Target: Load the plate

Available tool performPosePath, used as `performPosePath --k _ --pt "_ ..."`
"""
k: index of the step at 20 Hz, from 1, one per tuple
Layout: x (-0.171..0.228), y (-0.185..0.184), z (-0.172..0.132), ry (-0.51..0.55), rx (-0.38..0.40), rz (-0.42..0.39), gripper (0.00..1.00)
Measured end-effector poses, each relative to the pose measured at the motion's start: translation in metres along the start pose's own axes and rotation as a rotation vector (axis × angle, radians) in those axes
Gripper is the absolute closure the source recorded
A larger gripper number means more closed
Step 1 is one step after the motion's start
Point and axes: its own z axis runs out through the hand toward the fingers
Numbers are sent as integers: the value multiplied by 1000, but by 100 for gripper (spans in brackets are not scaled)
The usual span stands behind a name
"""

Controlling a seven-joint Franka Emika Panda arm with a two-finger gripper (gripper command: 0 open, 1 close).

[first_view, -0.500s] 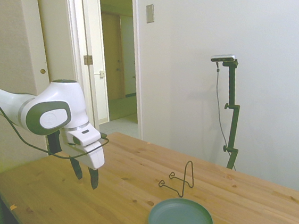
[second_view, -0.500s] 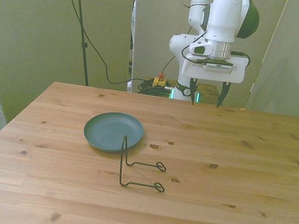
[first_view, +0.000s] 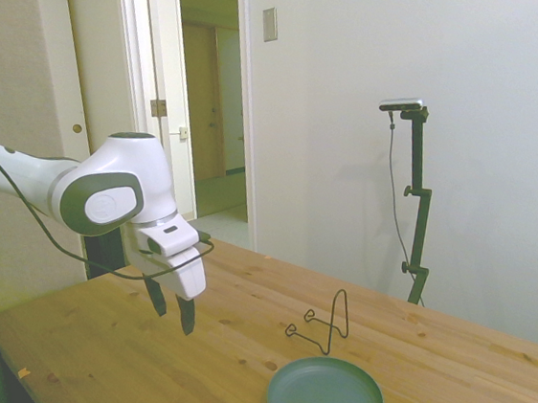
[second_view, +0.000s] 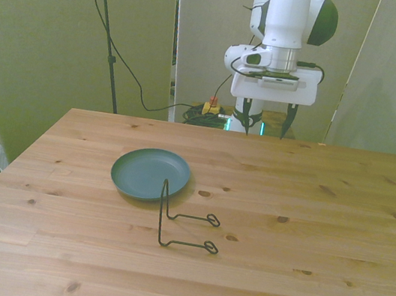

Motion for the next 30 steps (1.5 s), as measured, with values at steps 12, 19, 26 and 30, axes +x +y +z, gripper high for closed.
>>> performPosePath --k 12,19,26,30 --pt "137 72 17 33 -86 146 0" --pt "206 89 11 41 -72 163 0" --pt "252 138 15 18 -76 200 0" --pt "298 160 19 3 -68 201 0"
